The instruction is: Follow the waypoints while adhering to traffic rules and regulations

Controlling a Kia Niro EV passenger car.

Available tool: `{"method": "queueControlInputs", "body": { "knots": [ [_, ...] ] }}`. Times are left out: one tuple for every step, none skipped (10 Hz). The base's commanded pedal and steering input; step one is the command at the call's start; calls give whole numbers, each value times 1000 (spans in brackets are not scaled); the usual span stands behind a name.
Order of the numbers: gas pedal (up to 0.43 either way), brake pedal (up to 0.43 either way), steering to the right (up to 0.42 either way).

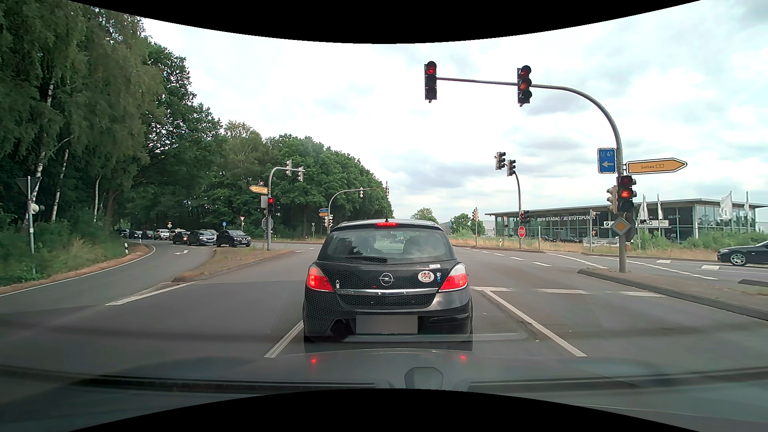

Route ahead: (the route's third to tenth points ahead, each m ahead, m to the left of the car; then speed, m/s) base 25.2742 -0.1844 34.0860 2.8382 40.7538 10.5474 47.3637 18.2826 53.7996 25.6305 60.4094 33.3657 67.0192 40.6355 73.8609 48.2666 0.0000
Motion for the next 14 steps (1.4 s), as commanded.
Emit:
{"method": "queueControlInputs", "body": {
  "knots": [
    [0,232,-4],
    [0,232,-4],
    [0,232,-4],
    [0,226,-4],
    [0,232,-4],
    [0,232,-4],
    [0,226,-4],
    [0,226,-4],
    [0,226,-4],
    [0,226,-4],
    [0,232,-4],
    [0,232,-4],
    [0,226,-4],
    [0,226,-4]
  ]
}}
